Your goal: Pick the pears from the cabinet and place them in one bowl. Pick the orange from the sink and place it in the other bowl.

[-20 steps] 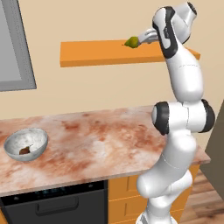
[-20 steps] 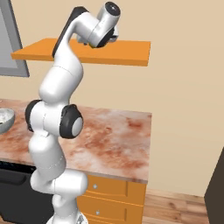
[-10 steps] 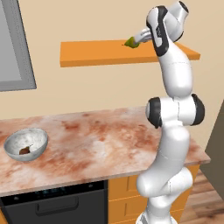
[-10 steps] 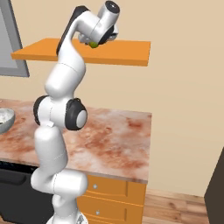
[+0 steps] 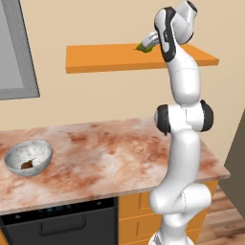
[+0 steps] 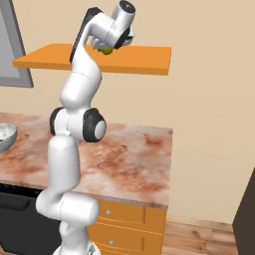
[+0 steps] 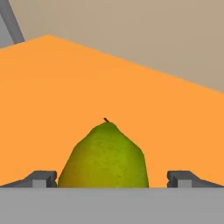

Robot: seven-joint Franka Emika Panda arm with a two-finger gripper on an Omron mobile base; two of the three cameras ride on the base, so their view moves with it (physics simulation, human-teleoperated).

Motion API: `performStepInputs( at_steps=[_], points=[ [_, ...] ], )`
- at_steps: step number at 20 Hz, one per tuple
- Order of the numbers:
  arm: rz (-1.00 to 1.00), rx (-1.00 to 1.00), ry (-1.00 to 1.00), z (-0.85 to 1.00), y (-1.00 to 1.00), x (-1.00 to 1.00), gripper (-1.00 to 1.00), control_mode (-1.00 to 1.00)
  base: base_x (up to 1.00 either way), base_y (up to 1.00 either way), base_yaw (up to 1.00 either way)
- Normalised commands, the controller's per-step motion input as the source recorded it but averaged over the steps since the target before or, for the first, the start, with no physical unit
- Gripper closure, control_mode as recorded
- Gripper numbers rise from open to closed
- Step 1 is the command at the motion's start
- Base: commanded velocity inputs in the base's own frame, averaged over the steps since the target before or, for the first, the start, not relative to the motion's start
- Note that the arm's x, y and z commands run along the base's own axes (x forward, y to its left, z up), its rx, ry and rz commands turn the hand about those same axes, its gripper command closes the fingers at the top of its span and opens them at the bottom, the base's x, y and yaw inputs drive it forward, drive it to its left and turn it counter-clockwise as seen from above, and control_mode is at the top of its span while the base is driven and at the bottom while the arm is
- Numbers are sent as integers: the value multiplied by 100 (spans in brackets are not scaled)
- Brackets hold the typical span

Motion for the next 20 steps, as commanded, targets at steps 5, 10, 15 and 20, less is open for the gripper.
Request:
performStepInputs(
  at_steps=[5, 10, 15, 20],
  points=[
    [2, -2, 4, 0, 7, 24, -100, -100, 0, 0, 0],
    [2, -3, 4, 0, 11, 24, -100, -100, 0, 0, 0],
    [1, -3, 4, 0, 7, 14, 100, -100, 0, 0, 0],
    [0, -1, 0, 0, 0, 0, 100, -100, 0, 0, 0]
  ],
)
